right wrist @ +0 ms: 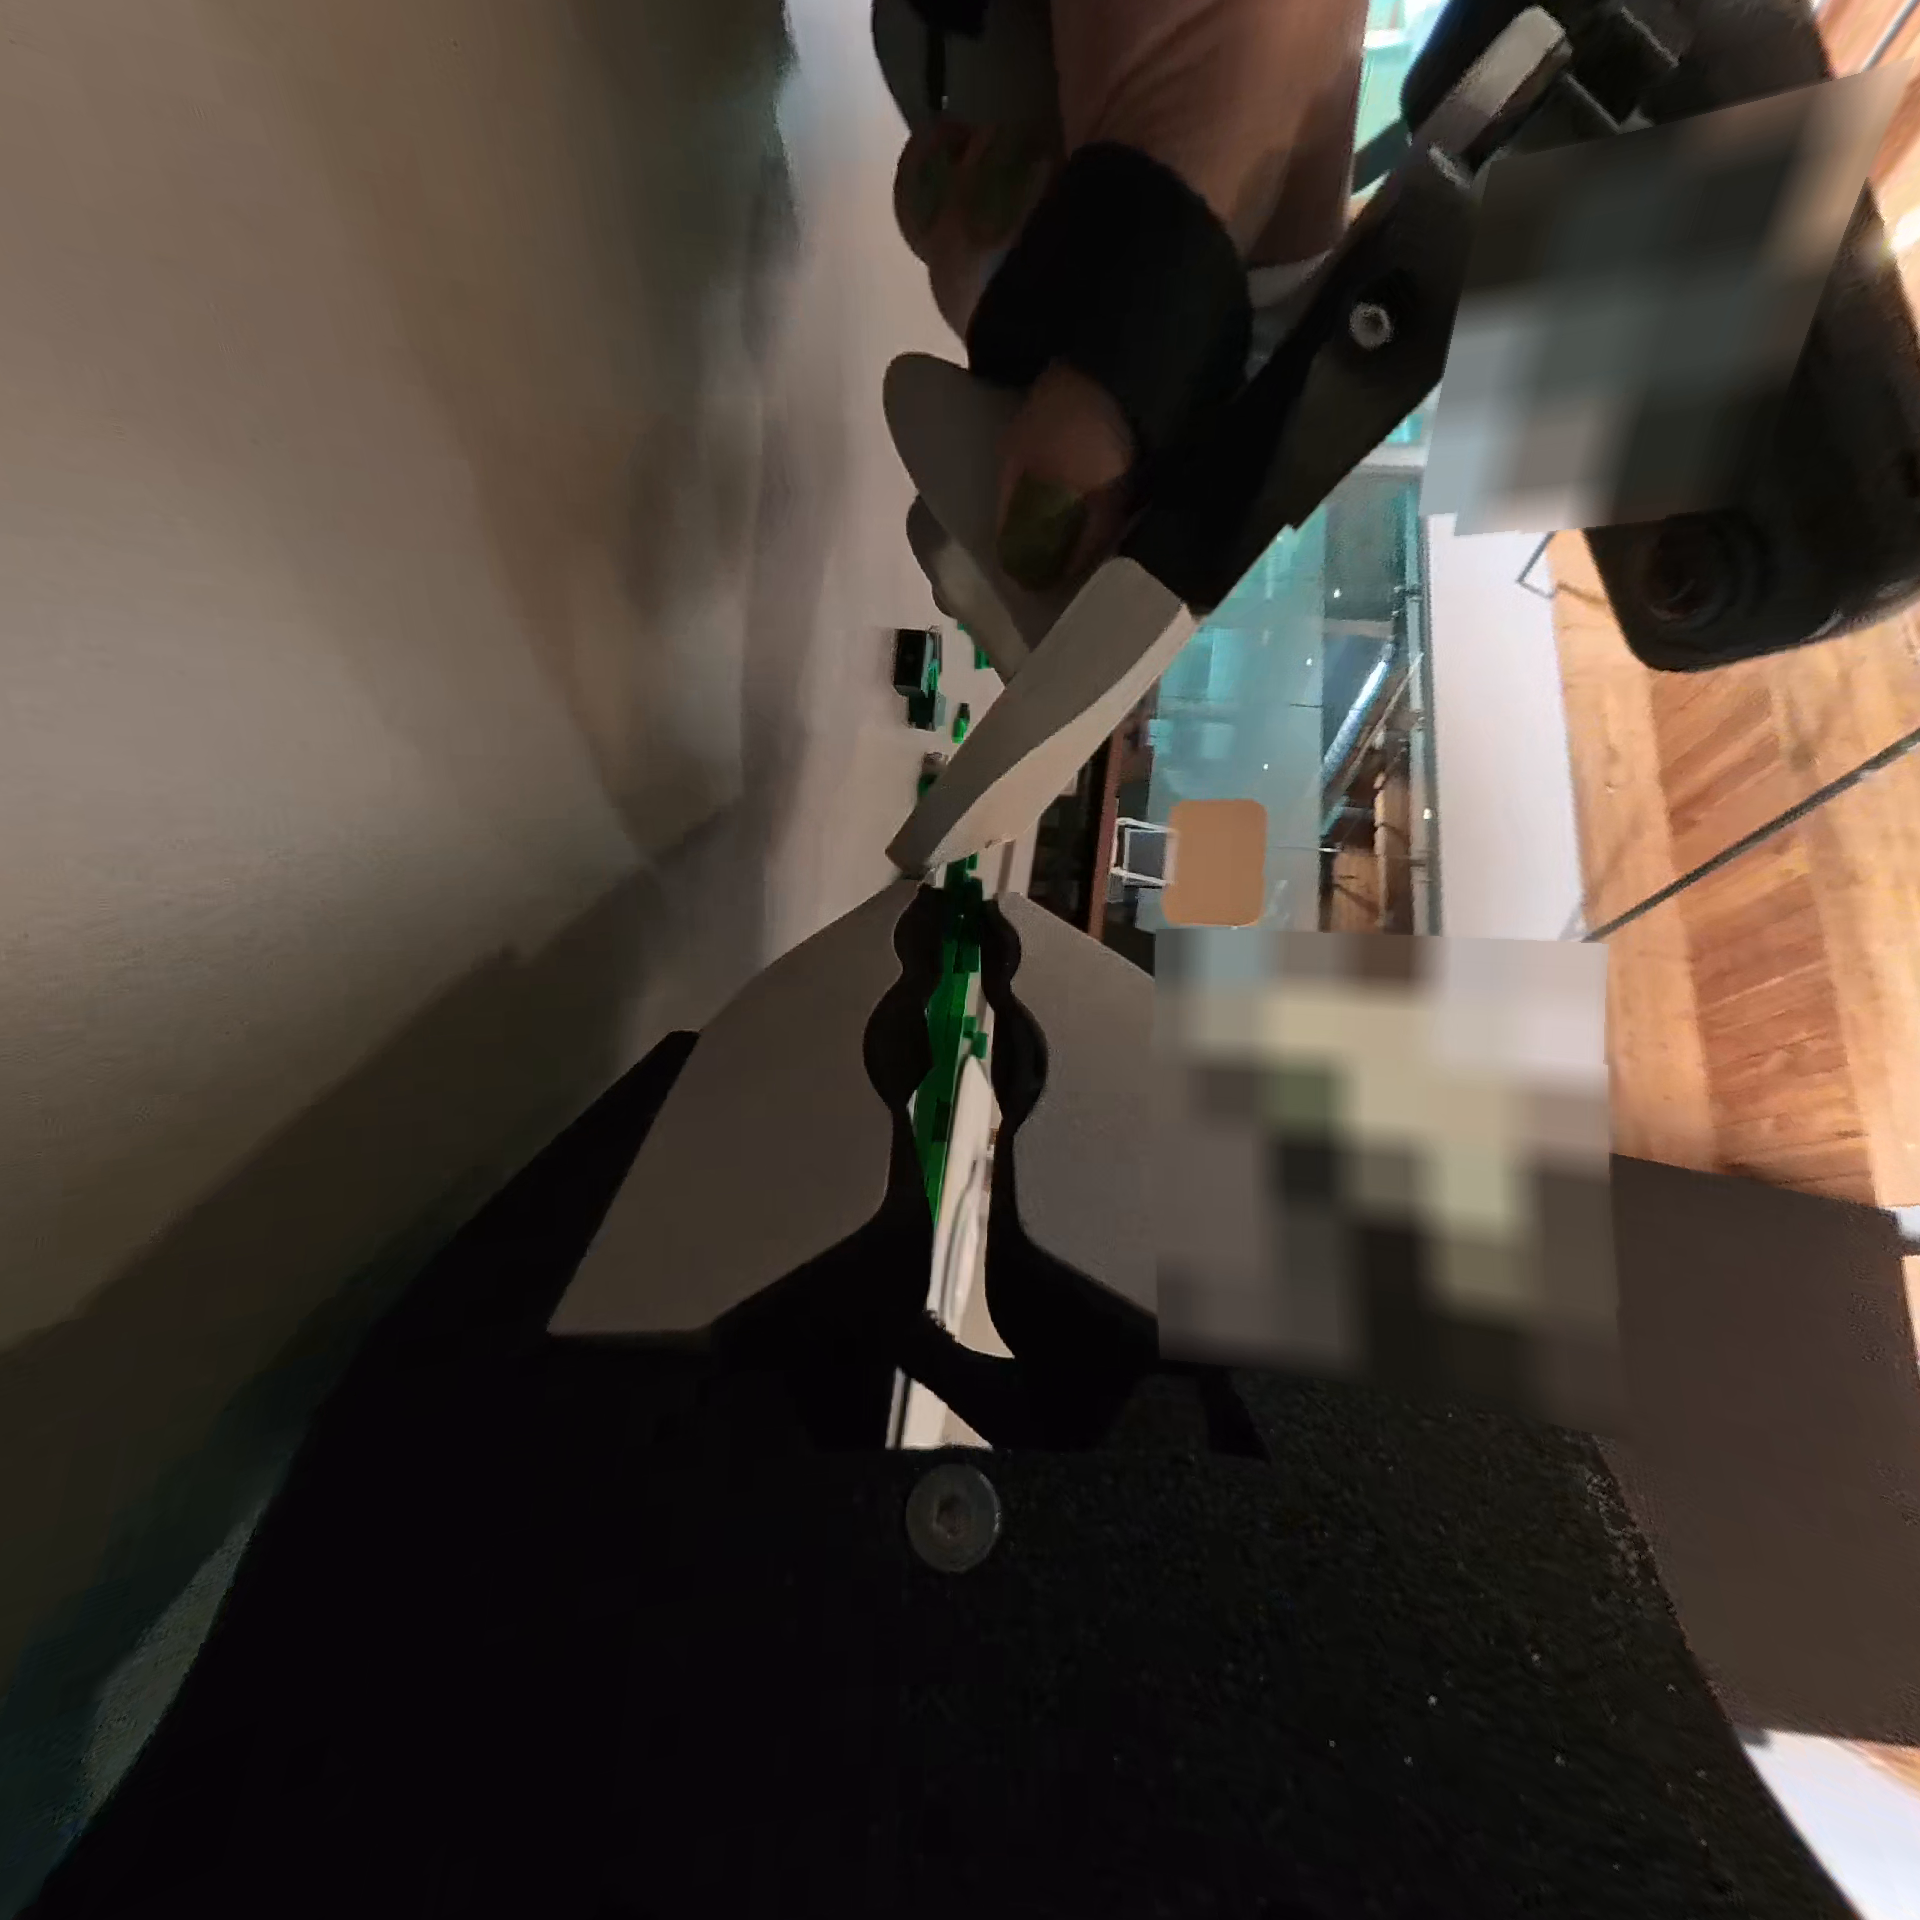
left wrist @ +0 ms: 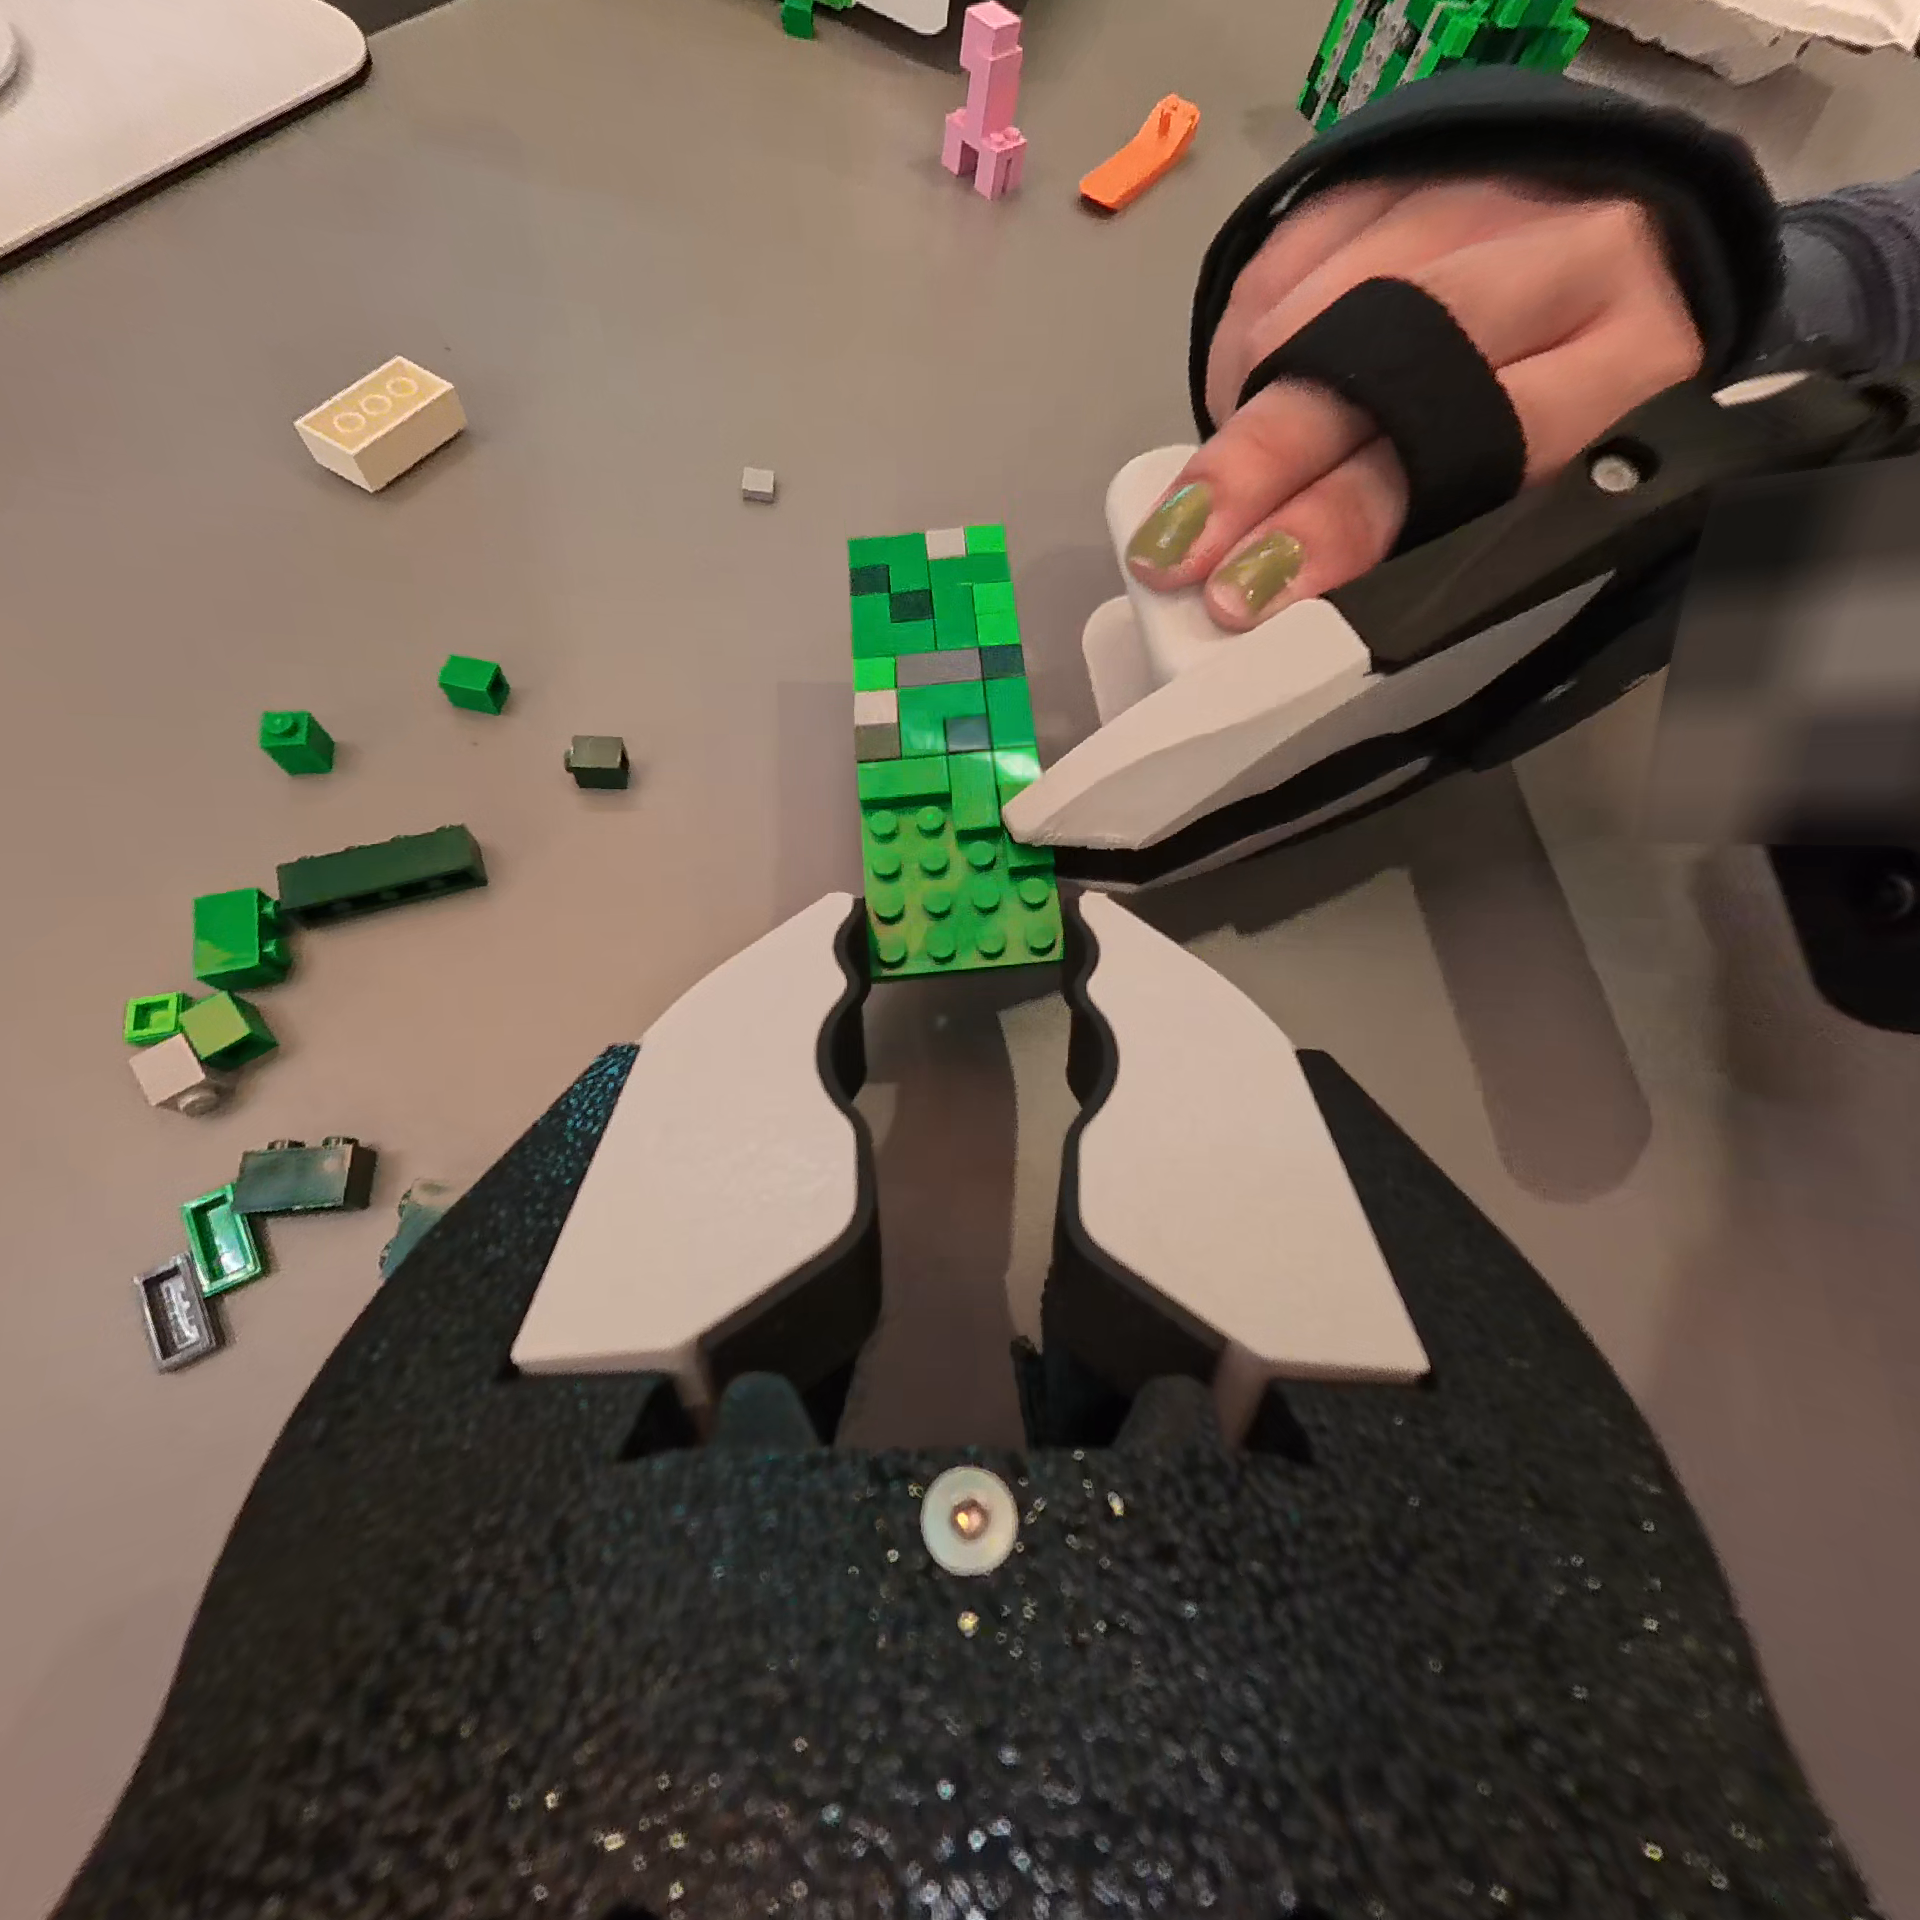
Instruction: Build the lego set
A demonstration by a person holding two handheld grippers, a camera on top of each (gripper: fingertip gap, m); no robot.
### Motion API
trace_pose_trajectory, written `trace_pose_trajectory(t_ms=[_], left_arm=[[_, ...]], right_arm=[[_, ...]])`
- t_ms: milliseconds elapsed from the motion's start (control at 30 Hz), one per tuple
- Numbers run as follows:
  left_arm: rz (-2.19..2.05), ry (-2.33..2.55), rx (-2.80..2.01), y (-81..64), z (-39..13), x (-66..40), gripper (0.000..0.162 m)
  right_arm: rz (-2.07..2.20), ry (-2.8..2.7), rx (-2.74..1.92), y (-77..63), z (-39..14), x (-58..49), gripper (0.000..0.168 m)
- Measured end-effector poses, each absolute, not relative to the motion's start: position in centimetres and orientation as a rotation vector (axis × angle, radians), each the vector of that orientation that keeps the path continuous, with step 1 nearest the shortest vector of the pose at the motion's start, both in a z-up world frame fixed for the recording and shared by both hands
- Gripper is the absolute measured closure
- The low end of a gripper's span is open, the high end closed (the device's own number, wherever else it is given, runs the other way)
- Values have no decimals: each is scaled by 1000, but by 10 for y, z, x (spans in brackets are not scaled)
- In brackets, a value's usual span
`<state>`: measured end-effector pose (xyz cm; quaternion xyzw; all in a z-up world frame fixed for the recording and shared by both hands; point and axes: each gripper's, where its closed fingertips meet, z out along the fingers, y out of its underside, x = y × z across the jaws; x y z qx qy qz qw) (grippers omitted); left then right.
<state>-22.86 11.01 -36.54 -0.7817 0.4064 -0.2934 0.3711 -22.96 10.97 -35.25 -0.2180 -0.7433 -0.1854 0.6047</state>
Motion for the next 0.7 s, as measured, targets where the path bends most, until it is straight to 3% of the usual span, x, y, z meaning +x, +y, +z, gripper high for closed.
trace_pose_trajectory(t_ms=[400, 500, 700], left_arm=[[-807, 1015, -1986, 111, -363, -228, 127], [-759, 1015, -1983, 115, -363, -235, 127], [-696, 1029, -1978, 119, -365, -247, 127]], right_arm=[[-279, -1655, -624, 110, -349, -229, 161], [-186, -1604, -698, 113, -343, -219, 134], [45, -1432, -864, 127, -326, -187, 130]])
